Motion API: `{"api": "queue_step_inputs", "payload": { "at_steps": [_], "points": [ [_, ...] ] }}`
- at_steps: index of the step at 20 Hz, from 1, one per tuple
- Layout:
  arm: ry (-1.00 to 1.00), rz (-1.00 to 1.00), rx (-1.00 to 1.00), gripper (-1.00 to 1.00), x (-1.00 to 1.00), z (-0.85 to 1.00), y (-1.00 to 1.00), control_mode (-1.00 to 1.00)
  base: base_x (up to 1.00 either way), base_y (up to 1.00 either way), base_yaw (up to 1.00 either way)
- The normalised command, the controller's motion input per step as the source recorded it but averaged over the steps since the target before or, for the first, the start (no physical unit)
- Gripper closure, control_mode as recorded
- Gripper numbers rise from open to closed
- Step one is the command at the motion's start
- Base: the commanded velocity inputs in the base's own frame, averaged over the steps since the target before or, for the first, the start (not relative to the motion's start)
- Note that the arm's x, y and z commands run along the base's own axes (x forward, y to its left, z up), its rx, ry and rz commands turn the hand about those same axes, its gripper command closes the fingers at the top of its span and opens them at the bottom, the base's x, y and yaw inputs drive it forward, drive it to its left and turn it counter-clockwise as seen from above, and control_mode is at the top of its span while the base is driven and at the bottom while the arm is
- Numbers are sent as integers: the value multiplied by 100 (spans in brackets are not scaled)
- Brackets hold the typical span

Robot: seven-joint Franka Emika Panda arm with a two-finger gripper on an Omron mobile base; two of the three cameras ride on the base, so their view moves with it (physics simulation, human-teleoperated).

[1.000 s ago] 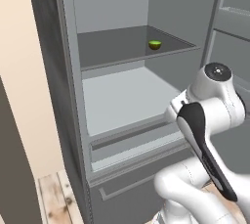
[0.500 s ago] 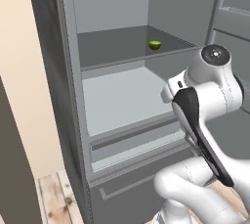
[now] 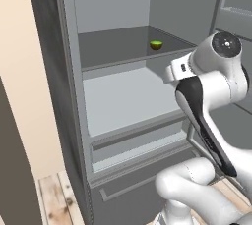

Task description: Retrieve the kiwi and banana from the fridge and place them into the bowl on the dining table.

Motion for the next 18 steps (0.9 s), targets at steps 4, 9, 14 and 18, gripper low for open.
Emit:
{"api": "queue_step_inputs", "payload": {
  "at_steps": [4, 9, 14, 18],
  "points": [
    [-18, 0, 12, -100, 28, 34, 0, -100, 0, 0, 0],
    [-8, 0, 11, -100, 23, 35, 0, -100, 0, 0, 0],
    [-1, 0, 5, -100, 36, 30, 0, -100, 0, 0, 0],
    [0, 0, 1, -100, 37, 23, 0, -100, 0, 0, 0]
  ]
}}
